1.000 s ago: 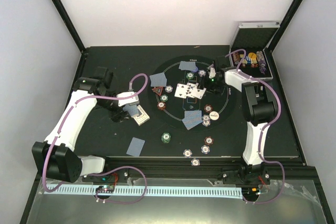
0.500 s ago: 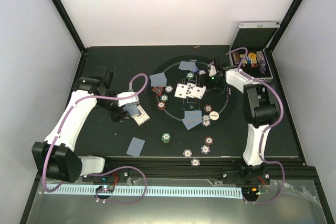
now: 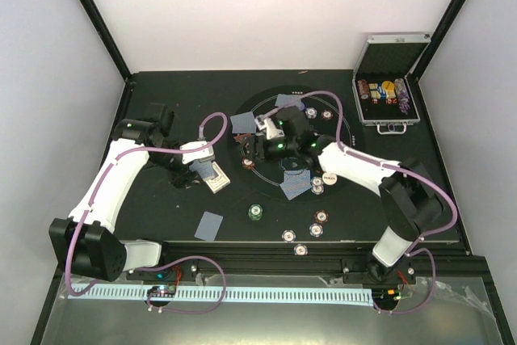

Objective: Distribute texas hold em gaming equipment

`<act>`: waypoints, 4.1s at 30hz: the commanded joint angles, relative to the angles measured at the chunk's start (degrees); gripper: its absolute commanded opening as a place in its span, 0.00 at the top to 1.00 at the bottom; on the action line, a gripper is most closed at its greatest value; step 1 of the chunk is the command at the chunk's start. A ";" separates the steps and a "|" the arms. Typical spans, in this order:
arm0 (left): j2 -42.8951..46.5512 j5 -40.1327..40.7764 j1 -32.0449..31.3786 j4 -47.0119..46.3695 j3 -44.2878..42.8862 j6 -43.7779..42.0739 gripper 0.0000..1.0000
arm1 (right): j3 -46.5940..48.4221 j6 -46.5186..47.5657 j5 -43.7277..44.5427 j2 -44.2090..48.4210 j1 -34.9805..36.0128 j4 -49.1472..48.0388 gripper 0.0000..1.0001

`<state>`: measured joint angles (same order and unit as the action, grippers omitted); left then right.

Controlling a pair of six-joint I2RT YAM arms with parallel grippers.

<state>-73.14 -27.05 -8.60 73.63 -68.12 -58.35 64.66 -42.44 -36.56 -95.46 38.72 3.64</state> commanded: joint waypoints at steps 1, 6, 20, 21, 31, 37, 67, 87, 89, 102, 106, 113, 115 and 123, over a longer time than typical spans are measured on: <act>0.11 -3.87 0.29 1.23 -2.10 -1.33 0.98 | -1.80 -10.82 -4.87 -1.00 5.41 -15.45 0.21; -1.58 -4.23 0.34 1.43 -2.20 -1.33 0.98 | -4.22 -18.28 -7.30 -3.42 8.69 -27.02 0.21; -1.48 -4.29 0.34 1.50 -2.36 -1.42 0.98 | -0.19 -23.98 -8.70 -10.73 13.51 -33.78 0.26; -1.47 -4.28 0.34 1.49 -2.29 -1.42 0.98 | 0.15 -24.29 -8.83 -11.12 13.64 -34.25 0.27; -1.44 -3.90 0.33 1.24 -2.12 -1.41 0.98 | 3.10 -28.06 -10.25 -16.94 14.52 -37.56 0.34; -1.21 -3.65 0.33 1.16 -1.94 -1.35 0.99 | 1.55 -29.81 -10.39 -17.82 13.13 -38.93 0.46; -1.38 -4.65 0.30 1.91 -2.63 -1.75 0.98 | 3.38 -23.71 -11.80 -14.55 12.62 -31.46 0.46; -0.72 -6.39 0.20 3.32 -2.35 -4.22 0.98 | 6.58 -4.90 -13.30 -16.27 8.55 -6.37 0.55; -0.77 -6.80 0.25 3.62 -2.85 -4.05 0.98 | 5.90 -4.47 -12.61 -15.53 8.45 -6.15 0.55; -0.68 -6.65 0.25 2.46 -2.04 -3.56 0.98 | 3.31 -6.26 -11.16 -10.91 7.44 -8.43 0.68; -0.62 -7.46 0.25 2.53 -2.40 -3.27 0.99 | 4.70 -5.30 -10.18 -9.49 7.46 -5.33 0.74; -0.68 -5.86 0.25 1.93 -1.25 -3.13 0.98 | 5.43 -2.82 -7.93 -7.51 7.48 -0.17 0.81; -0.60 -5.62 0.25 1.61 -0.79 -3.09 0.98 | 5.55 -2.13 -7.39 -6.64 7.34 1.10 0.85; -0.60 -5.98 0.20 1.58 -1.05 -2.91 0.99 | 5.14 -1.52 -7.14 -3.50 5.81 2.13 0.99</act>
<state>-74.76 -29.91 -8.67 74.96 -68.12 -60.86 70.22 -44.80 -45.52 -101.10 45.67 2.55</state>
